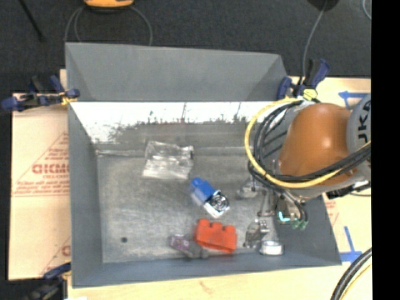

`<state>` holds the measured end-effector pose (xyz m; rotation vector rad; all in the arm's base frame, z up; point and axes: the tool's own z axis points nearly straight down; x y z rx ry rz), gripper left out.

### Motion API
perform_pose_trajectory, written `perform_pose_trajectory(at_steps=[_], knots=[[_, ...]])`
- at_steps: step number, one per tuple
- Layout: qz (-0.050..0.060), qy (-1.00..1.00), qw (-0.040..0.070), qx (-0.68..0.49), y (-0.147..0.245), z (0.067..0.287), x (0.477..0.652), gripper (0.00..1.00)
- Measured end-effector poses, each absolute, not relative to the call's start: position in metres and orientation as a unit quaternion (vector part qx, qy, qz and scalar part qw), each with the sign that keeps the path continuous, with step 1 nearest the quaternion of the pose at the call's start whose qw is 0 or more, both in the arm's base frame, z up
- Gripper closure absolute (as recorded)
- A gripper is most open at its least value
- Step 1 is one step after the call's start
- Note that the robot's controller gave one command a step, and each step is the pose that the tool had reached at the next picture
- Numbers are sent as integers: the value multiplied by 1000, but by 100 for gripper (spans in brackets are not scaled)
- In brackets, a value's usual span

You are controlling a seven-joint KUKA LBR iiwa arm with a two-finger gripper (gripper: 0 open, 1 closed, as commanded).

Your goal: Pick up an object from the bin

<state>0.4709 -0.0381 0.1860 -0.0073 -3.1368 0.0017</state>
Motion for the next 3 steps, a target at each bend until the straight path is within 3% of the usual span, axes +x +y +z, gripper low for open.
perform_pose_trajectory(at_steps=[1, 2, 3], knots=[[1, -998, -7, 63, 2, 83, 479, 0], [1, -998, -3, 55, -9, 101, 475, 0], [-1, -1000, -3, -23, -10, 100, 479, 0]])
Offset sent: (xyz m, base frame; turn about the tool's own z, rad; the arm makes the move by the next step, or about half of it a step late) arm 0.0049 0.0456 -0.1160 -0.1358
